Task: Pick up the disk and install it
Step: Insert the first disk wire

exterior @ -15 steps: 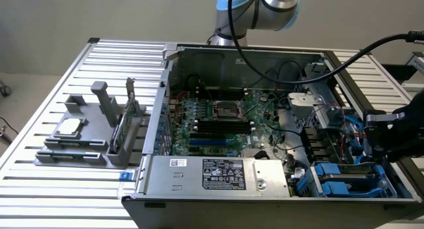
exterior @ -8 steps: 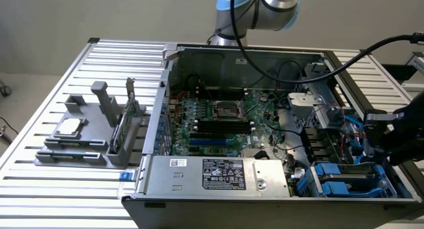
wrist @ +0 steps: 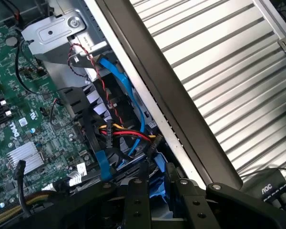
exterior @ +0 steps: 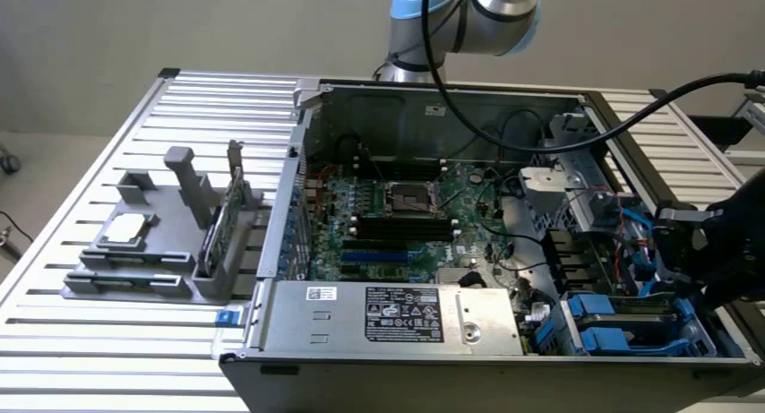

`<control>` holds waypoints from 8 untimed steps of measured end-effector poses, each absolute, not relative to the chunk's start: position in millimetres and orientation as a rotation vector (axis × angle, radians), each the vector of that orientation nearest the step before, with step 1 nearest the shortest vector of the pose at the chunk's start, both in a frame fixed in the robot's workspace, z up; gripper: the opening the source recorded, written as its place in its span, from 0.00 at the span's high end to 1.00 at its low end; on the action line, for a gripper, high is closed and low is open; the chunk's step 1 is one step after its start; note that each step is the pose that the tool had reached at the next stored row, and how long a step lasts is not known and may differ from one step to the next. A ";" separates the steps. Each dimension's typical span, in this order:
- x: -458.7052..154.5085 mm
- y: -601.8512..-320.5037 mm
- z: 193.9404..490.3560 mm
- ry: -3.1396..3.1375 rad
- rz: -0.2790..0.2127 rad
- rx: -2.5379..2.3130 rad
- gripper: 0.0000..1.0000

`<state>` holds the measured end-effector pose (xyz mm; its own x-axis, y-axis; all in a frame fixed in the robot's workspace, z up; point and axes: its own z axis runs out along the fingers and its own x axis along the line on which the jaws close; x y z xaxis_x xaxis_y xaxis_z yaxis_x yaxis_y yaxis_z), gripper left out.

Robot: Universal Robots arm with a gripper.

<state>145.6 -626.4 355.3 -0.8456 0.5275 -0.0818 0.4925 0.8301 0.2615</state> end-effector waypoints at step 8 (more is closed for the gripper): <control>145.5 -627.3 354.6 2.868 0.393 0.867 0.73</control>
<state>145.5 -627.3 354.6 -0.8287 0.5583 -0.0395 0.5271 0.8022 0.2803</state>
